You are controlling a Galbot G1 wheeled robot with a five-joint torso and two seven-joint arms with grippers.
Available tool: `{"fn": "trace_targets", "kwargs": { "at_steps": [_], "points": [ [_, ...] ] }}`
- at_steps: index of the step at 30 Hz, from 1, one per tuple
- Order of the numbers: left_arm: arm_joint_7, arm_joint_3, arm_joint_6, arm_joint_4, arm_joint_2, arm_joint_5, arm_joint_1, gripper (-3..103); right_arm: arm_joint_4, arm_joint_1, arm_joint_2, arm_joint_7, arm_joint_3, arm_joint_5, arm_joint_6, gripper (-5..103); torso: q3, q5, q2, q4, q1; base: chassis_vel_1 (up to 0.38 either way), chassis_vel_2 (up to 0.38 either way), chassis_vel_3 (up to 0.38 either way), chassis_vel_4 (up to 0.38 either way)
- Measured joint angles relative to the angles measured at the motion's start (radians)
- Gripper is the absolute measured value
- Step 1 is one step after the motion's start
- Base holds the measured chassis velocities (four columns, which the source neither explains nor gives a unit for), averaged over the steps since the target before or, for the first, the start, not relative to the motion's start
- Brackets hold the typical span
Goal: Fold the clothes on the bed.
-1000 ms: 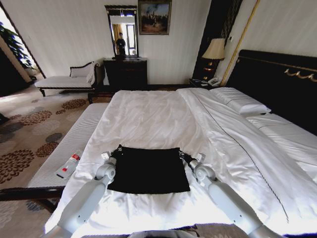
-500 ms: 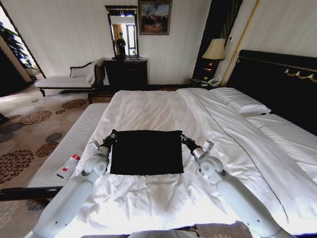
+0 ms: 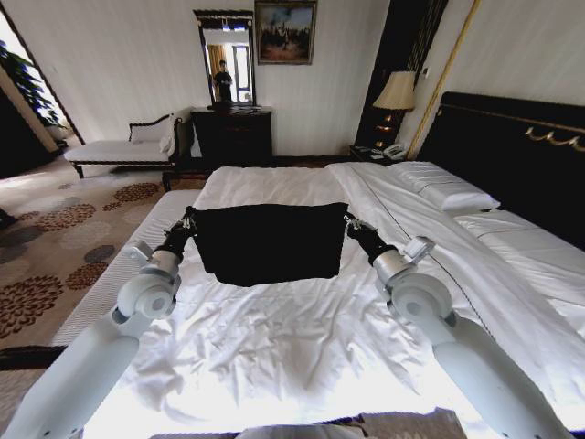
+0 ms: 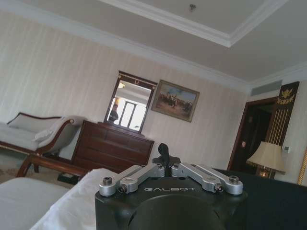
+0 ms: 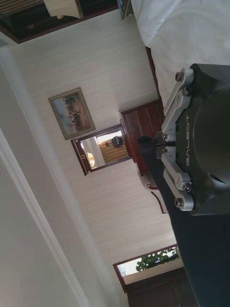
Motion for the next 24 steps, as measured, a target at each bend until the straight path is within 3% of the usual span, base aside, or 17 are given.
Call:
{"fn": "trace_targets", "kwargs": {
  "at_steps": [6,16,18,24],
  "points": [
    [0.014,-0.127,0.002,-0.162,-0.010,0.006,0.152,1,0.096,-0.148,-0.007,-0.003,0.132,0.012,-0.008,0,0.000,0.0005,0.000,0.0000,0.000,0.000,0.000,0.000,0.000],
    [0.021,-0.210,0.005,-0.282,-0.070,0.048,0.359,1,0.180,-0.278,0.025,-0.013,0.163,-0.013,-0.013,0,0.000,0.0003,0.000,0.0001,0.000,0.000,0.000,0.000,0.000],
    [0.035,-0.247,0.000,-0.334,-0.121,0.091,0.466,1,0.235,-0.353,0.040,-0.015,0.188,-0.023,-0.018,0,0.000,0.0003,0.000,0.0001,0.000,0.000,0.000,0.000,0.000],
    [0.047,-0.335,-0.006,-0.393,-0.211,0.121,0.637,1,0.248,-0.522,0.074,-0.030,0.232,-0.082,-0.028,0,0.000,0.0004,0.000,-0.0001,0.000,0.000,0.000,0.000,0.000]
  ]
}}
